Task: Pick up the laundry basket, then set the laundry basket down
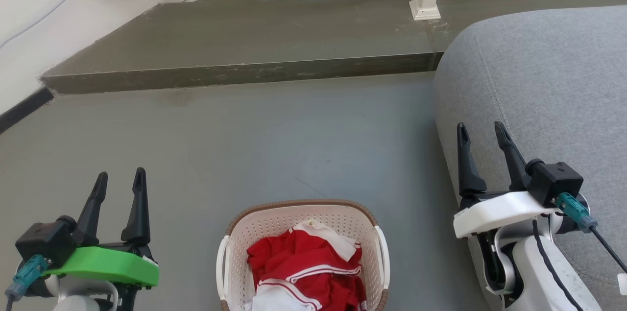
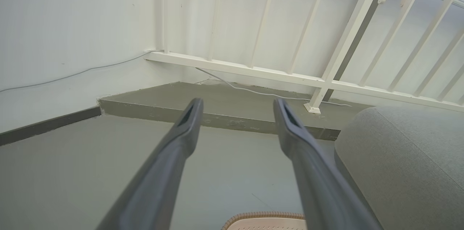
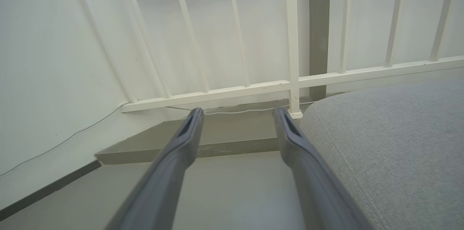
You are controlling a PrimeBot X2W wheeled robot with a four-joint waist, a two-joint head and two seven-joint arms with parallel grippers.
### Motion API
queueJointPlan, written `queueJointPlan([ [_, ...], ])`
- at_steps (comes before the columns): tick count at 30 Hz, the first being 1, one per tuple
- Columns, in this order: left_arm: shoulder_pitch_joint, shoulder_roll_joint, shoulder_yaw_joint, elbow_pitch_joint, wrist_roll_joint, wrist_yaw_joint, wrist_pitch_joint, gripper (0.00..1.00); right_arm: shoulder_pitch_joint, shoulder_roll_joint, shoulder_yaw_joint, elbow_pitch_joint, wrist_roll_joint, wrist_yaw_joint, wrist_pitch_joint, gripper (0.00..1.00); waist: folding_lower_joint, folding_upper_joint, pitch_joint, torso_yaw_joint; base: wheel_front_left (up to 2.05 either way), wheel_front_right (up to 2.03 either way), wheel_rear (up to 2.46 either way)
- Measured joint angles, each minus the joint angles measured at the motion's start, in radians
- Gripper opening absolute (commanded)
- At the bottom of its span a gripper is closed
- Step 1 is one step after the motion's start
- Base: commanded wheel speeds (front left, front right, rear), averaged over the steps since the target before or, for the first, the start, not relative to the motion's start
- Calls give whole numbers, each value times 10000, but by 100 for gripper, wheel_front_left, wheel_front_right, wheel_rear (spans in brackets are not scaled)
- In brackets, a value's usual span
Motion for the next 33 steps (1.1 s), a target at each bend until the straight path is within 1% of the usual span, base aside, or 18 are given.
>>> queueJointPlan([
  [11, 11, -86, 100, 98, 92, -84, 0, 100, 12, 59, -36, 27, -82, 146, 0, 100, 0, 0, -20, 2, 0, 0, 0],
  [15, 12, -115, 107, 113, 198, -140, 0, 100, 20, 73, -61, 58, -86, 153, 0, 100, 0, 0, -35, 3, 0, 0, 0],
  [18, 14, -150, 119, 128, 349, -173, 0, 100, 27, 81, -69, 77, -94, 226, 0, 100, 0, 0, -57, 3, 0, 0, 0],
  [26, 93, -270, 167, 198, 418, -184, 0, 100, 51, 94, -125, 123, -109, 311, 0, 100, 0, 0, -111, 2, 0, 0, 0],
  [27, 182, -311, 151, 261, 416, -184, 2, 0, 84, 94, -132, 153, -167, 309, 2, 0, 0, 0, -111, 1, 0, 0, 0],
  [30, 252, -491, 59, 589, 416, -184, 46, 0, 317, 115, -107, 441, -165, 309, 6, 0, 0, 0, -112, 1, 0, 0, 0],
  [33, 336, -568, 63, 652, 332, -182, 48, 0, 523, 121, -109, 481, -104, 318, 8, 0, 0, 0, -116, 5, 0, 0, 0],
])
